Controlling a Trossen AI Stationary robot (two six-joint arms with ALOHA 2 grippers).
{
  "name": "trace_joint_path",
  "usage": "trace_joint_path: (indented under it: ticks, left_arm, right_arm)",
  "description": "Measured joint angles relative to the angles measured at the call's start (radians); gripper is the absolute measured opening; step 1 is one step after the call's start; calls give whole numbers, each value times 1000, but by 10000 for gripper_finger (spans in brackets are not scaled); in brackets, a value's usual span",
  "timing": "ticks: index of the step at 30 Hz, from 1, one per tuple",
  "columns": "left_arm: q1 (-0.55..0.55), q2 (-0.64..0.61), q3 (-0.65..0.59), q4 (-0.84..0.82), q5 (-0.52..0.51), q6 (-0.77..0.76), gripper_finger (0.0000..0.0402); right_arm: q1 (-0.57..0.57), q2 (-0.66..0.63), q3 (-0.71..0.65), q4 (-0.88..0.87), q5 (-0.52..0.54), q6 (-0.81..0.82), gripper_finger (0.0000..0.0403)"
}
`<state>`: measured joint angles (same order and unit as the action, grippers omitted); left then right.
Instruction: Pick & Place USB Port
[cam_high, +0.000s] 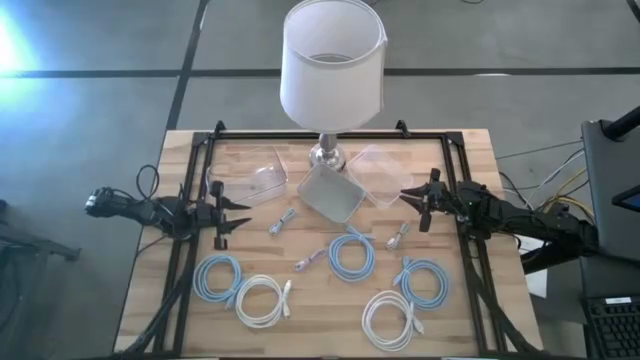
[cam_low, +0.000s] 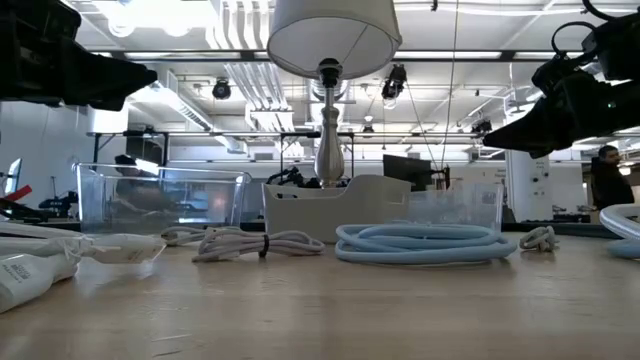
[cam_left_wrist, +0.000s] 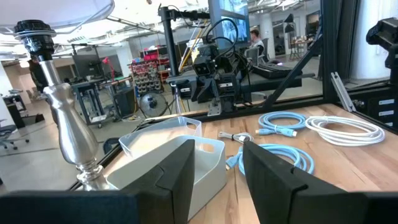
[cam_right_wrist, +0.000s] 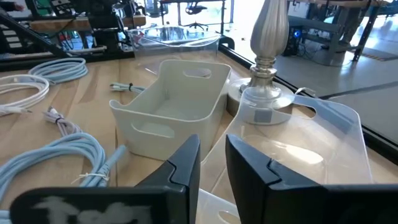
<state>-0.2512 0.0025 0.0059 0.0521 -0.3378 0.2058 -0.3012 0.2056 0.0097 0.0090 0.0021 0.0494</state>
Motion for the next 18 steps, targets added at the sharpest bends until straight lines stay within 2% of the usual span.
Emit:
trace_joint_path:
  ticks: [18]
  left_arm:
    - [0, 0, 0, 0, 0, 0, 140]
  right_arm:
    - [0, 0, 0, 0, 0, 0, 87]
